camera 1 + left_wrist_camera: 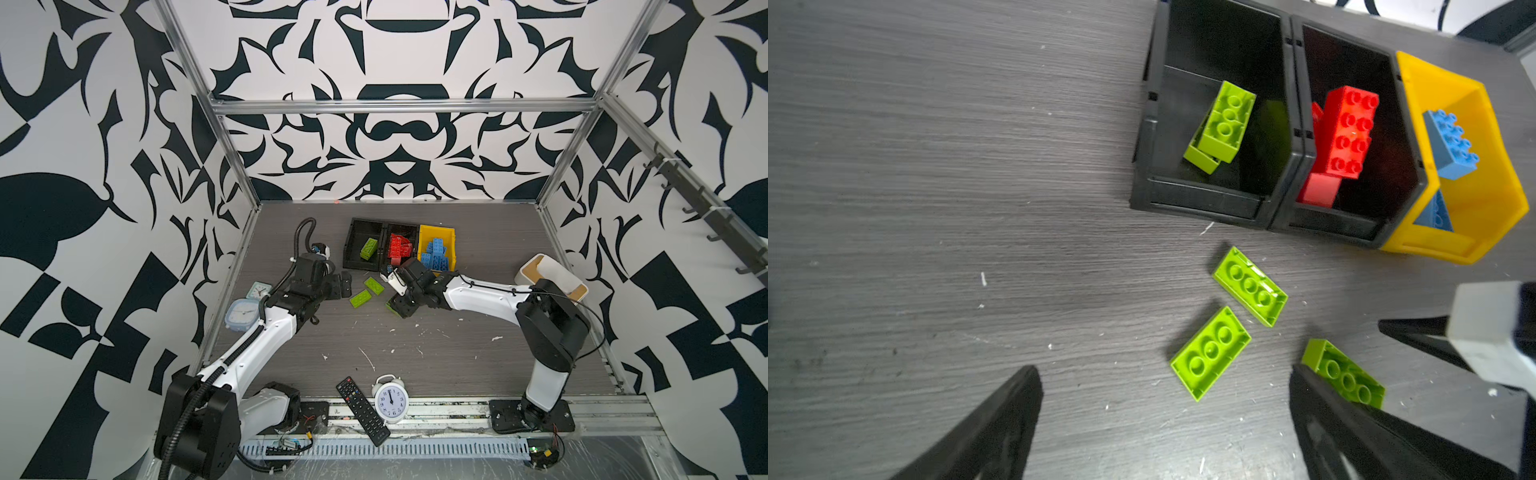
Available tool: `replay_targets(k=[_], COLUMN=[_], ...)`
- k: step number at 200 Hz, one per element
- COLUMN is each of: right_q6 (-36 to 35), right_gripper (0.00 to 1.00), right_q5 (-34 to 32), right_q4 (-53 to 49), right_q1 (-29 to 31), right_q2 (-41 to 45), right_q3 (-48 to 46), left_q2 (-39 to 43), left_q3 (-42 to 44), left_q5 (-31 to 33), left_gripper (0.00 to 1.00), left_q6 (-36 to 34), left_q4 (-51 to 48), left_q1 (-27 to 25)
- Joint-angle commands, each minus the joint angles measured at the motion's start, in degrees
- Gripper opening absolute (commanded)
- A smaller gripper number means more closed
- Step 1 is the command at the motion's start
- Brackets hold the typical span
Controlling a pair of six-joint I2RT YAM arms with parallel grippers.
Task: Sort the legos into containers by color
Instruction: 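Lower the right gripper onto a green brick and grasp it while the left withdraws, then carry the green brick to the green bin and open the right gripper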
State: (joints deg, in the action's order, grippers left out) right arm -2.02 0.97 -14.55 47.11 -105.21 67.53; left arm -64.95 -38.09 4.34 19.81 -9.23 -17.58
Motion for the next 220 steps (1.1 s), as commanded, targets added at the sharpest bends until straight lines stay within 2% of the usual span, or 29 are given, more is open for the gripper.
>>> replay_targets(k=[1, 61, 91, 124, 175, 220], right_q6=[-0.55, 0.62, 0.88, 1.05, 2.03, 4.74], right_gripper=[0.67, 0.64, 0.58, 0.48, 0.25, 0.17], right_q5=[-0.21, -0.27, -1.20, -2.29, -2.42, -3.92], right_q4=[-1.35, -1.97, -2.88, -4.43, -4.48, -3.75], right_q1=[0.70, 1.40, 1.71, 1.86, 2.52, 2.70], right_q2=[-0.49, -3.07, -4.25, -5.68, -5.56, -3.83], right_q3=[3.06, 4.72, 5.76, 7.26, 8.64, 11.75], left_q2=[0.70, -1.68, -0.75, 0.85, 2.19, 3.99], left_q3=[2.36, 3.18, 4.38, 5.88, 6.36, 6.83], left_q5=[-2.34, -4.32, -4.17, -4.71, -5.38, -4.80], left_gripper=[0.96, 0.99, 0.99, 1.00, 1.00, 1.00], left_q6=[2.86, 2.87, 3.17, 3.83, 4.02, 4.12], left_q4=[8.40, 11.60, 11.71, 12.12, 11.64, 10.88], left_q1=[2.82, 4.04, 4.53, 5.75, 6.16, 6.51])
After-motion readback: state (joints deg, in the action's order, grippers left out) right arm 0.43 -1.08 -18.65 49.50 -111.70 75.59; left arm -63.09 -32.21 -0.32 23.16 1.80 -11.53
